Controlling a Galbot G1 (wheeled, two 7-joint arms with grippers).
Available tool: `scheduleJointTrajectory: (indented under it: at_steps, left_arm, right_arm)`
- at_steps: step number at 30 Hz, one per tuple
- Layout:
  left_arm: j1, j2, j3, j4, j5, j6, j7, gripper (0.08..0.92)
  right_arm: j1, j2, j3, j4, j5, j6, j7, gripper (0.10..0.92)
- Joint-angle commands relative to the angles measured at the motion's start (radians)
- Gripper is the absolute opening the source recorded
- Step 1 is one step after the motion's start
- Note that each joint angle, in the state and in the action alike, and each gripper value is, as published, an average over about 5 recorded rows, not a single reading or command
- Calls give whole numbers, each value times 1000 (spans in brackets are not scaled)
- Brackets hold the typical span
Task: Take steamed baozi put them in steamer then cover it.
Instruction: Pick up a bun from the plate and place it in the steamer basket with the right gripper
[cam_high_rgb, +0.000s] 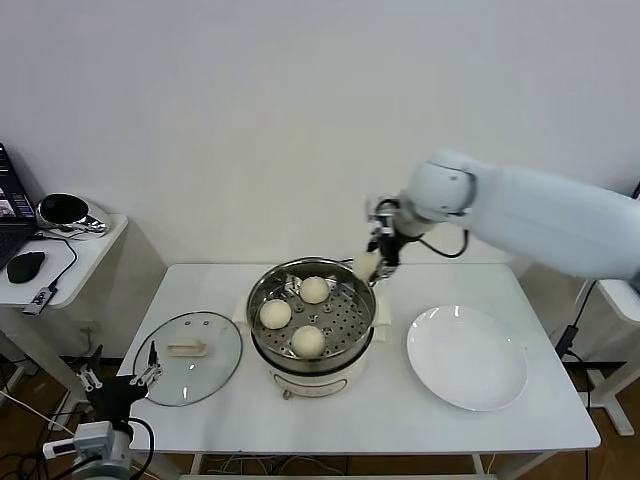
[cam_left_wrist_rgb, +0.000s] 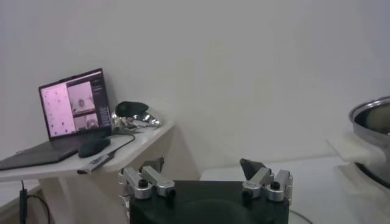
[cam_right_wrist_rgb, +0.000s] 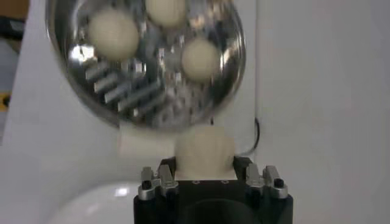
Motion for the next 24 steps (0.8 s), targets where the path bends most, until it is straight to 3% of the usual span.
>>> scheduleJointTrajectory:
  at_steps: [1,24]
  left_arm:
    - [2,0,-4,-6,-1,0,1,823]
    - [0,-5,-5,-3,-1,-1,-1,823]
  right_arm:
    - [-32,225,-73,-72,112,-105,74,585]
    - [-187,184,-66,-105,-39,-105,53,585]
